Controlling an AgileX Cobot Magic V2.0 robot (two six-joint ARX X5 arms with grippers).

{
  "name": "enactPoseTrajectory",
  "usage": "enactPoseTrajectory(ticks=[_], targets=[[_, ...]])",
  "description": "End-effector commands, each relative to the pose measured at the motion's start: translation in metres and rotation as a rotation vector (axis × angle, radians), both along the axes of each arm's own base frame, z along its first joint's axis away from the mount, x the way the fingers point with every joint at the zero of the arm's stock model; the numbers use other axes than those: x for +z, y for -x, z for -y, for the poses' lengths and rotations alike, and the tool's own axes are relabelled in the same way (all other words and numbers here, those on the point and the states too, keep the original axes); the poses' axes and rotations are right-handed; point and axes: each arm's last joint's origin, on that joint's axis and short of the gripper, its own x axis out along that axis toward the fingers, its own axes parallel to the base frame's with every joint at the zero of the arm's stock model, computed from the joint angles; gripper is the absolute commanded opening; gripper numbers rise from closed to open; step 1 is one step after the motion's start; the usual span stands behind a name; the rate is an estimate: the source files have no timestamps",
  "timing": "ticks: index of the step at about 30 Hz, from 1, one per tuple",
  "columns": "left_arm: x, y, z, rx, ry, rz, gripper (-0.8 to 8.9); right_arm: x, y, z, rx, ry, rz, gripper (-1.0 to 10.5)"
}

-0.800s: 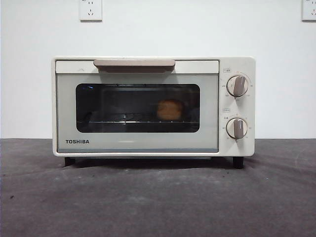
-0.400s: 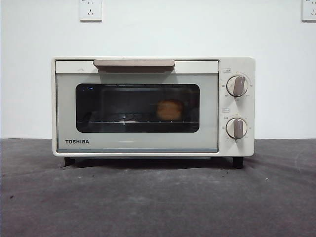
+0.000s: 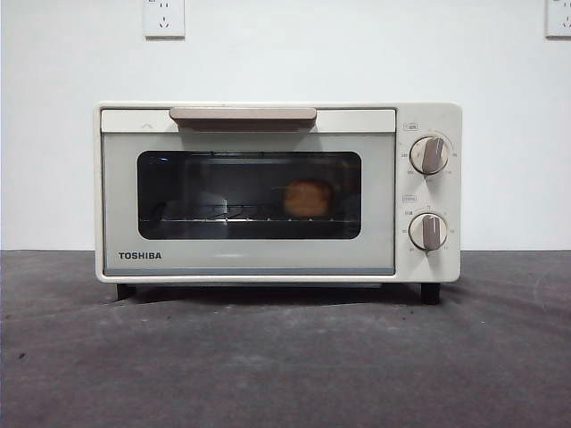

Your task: The left arm flap open the oven, the right arm pick bread and place it into oven, the left arm flap close the oven

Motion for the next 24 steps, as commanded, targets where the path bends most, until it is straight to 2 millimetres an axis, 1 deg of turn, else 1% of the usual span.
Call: enactPoseTrajectory(ticks=[1,11,13,16,19,22,24], targets=[[-0.007,-0.001,0.000,0.001,-0.009,-0.025,0.21,0.006,0.001,0.000,0.010,-0.006,0.025,0.2],[-0.007,-0.001,0.000,0.001,-0.009,-0.025,0.21,0.006,0.001,0.001,0.003,-0.007,0.028,0.2],[-0.007,-0.001,0.000,0.001,-0.009,-0.025,0.21,0.006,0.001,0.003,-0.027,-0.009,0.032,0.2],[-0.007,-0.001,0.000,0.001,-0.009,-0.025,0.21,0.002,-0.006,0.006,-0.108,-0.045,0.074,0.2],[-0.007,-0.001,0.000,0.001,-0.009,-0.025,0.21,-0.014,-0.017,0.010,-0.240,-0.080,0.145,0.2],[-0.007,-0.001,0.000,0.001,-0.009,-0.025,0.21,-0.046,-0.028,0.015,-0.314,-0.035,0.210,0.2],[-0.007,-0.001,0.000,0.001,-0.009,-0.025,0.21,-0.074,-0.035,0.018,-0.336,-0.006,0.247,0.2]])
